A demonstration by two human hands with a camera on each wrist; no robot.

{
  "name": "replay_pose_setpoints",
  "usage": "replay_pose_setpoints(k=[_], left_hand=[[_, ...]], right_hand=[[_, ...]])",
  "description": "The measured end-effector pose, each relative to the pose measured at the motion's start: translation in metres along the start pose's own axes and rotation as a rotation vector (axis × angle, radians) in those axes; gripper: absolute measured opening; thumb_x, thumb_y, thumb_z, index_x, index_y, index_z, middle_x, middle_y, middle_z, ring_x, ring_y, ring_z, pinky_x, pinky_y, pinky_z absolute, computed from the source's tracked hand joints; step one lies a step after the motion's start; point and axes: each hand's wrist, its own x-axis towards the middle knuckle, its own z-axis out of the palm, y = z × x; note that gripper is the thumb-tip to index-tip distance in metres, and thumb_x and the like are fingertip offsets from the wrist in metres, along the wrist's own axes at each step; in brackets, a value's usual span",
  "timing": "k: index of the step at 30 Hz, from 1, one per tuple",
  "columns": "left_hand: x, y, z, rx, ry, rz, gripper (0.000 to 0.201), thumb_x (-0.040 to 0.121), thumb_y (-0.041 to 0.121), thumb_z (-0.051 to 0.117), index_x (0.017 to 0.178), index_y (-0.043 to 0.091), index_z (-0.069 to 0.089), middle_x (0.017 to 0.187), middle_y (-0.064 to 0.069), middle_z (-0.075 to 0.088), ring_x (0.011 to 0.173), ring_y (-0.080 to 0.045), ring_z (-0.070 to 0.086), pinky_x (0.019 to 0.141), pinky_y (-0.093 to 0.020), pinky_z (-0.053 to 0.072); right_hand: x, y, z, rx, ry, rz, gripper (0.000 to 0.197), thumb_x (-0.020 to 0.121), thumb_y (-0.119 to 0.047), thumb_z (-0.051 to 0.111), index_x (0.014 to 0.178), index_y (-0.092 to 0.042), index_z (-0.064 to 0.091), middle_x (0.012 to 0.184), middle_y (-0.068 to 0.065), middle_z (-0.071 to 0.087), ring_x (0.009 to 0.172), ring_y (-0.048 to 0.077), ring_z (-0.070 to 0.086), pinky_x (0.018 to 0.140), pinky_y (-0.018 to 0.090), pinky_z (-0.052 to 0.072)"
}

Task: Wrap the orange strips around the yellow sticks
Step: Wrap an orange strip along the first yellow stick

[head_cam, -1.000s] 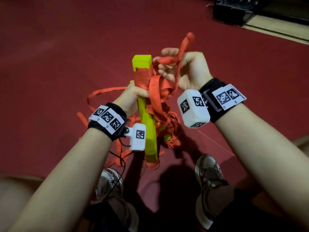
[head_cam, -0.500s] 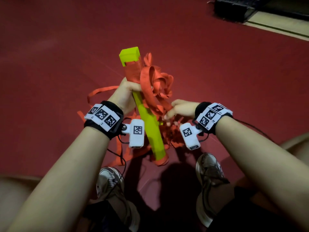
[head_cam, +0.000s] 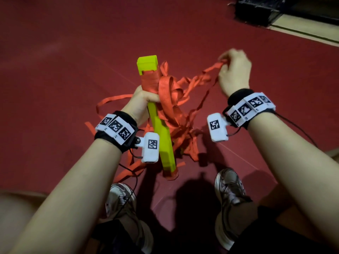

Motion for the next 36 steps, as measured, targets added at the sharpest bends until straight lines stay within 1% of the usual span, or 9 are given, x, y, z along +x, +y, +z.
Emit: replay_pose_setpoints(k=[3, 7, 11, 16, 23, 25, 27, 32, 36], left_hand=[[0.002, 0.0, -0.001, -0.03, 0.002, -0.023, 0.056, 0.067, -0.011, 0.06, 0.123, -0.019, 0.056, 0.125, -0.044, 0.056, 0.121, -0.055, 0.057, 0.102, -0.064, 0.048], [0.0, 0.001, 0.001, -0.02, 0.012, -0.013, 0.058, 0.07, -0.011, 0.059, 0.128, -0.017, 0.054, 0.132, -0.046, 0.051, 0.124, -0.059, 0.051, 0.104, -0.067, 0.044], [-0.002, -0.001, 0.004, 0.048, 0.013, 0.048, 0.056, 0.069, -0.012, 0.053, 0.124, -0.013, 0.06, 0.12, -0.035, 0.063, 0.11, -0.052, 0.062, 0.093, -0.06, 0.054], [-0.007, 0.001, 0.016, 0.072, -0.072, 0.104, 0.03, 0.062, -0.01, 0.055, 0.066, 0.011, 0.076, 0.067, -0.005, 0.071, 0.059, -0.019, 0.068, 0.062, -0.029, 0.056], [-0.006, -0.003, 0.014, -0.062, -0.082, 0.035, 0.025, 0.052, -0.005, 0.068, 0.077, -0.006, 0.068, 0.072, -0.015, 0.07, 0.063, -0.028, 0.068, 0.068, -0.035, 0.057], [-0.004, -0.005, 0.013, -0.073, -0.061, 0.012, 0.048, 0.047, 0.001, 0.076, 0.092, -0.013, 0.063, 0.084, -0.019, 0.068, 0.073, -0.032, 0.066, 0.077, -0.041, 0.055], [-0.004, -0.007, 0.013, -0.08, -0.048, 0.002, 0.047, 0.05, 0.004, 0.074, 0.093, -0.01, 0.062, 0.08, -0.017, 0.069, 0.069, -0.032, 0.066, 0.075, -0.041, 0.057], [-0.005, -0.012, 0.017, -0.039, -0.028, 0.074, 0.03, 0.06, -0.007, 0.065, 0.089, -0.01, 0.06, 0.083, -0.02, 0.061, 0.072, -0.035, 0.06, 0.078, -0.047, 0.052], [-0.001, -0.007, 0.011, -0.036, 0.016, 0.097, 0.035, 0.062, -0.003, 0.066, 0.096, -0.009, 0.061, 0.088, -0.019, 0.059, 0.071, -0.032, 0.061, 0.077, -0.041, 0.053]], right_hand=[[0.01, -0.019, -0.013, 0.159, 0.211, -0.223, 0.04, 0.065, 0.006, 0.038, 0.088, -0.002, 0.069, 0.108, 0.019, 0.063, 0.101, 0.025, 0.061, 0.087, 0.006, 0.035], [0.014, -0.048, -0.03, 0.355, 0.269, -0.405, 0.04, 0.055, 0.006, 0.038, 0.08, -0.005, 0.068, 0.09, 0.008, 0.069, 0.085, 0.016, 0.063, 0.074, 0.02, 0.047], [0.008, -0.078, -0.027, 0.823, -0.005, -0.117, 0.038, 0.051, 0.007, 0.04, 0.077, -0.009, 0.064, 0.07, 0.01, 0.068, 0.066, 0.023, 0.066, 0.056, 0.025, 0.048], [-0.026, -0.097, -0.006, 1.11, -0.459, 0.369, 0.04, 0.062, 0.015, 0.031, 0.086, 0.0, 0.059, 0.067, 0.016, 0.059, 0.055, 0.025, 0.061, 0.053, 0.027, 0.049], [-0.05, -0.083, 0.012, 1.597, -0.386, 0.881, 0.057, 0.045, 0.015, 0.022, 0.09, 0.001, 0.055, 0.078, 0.019, 0.054, 0.073, 0.031, 0.064, 0.062, 0.033, 0.059], [-0.056, -0.079, 0.02, 1.616, -0.365, 0.922, 0.054, 0.046, 0.015, 0.019, 0.084, -0.003, 0.052, 0.077, 0.018, 0.053, 0.074, 0.029, 0.063, 0.071, 0.035, 0.057], [-0.058, -0.076, 0.025, 1.581, -0.387, 0.908, 0.052, 0.05, 0.02, 0.016, 0.081, -0.005, 0.05, 0.077, 0.017, 0.054, 0.07, 0.027, 0.063, 0.071, 0.034, 0.053], [-0.058, -0.059, 0.035, 1.069, -0.467, 0.448, 0.045, 0.07, 0.031, 0.036, 0.076, -0.009, 0.057, 0.083, 0.013, 0.06, 0.063, 0.016, 0.057, 0.051, 0.021, 0.046], [-0.058, -0.042, 0.038, 1.022, -0.446, 0.613, 0.038, 0.08, 0.023, 0.042, 0.086, -0.01, 0.062, 0.083, 0.011, 0.055, 0.048, 0.011, 0.051, 0.044, 0.02, 0.042]])
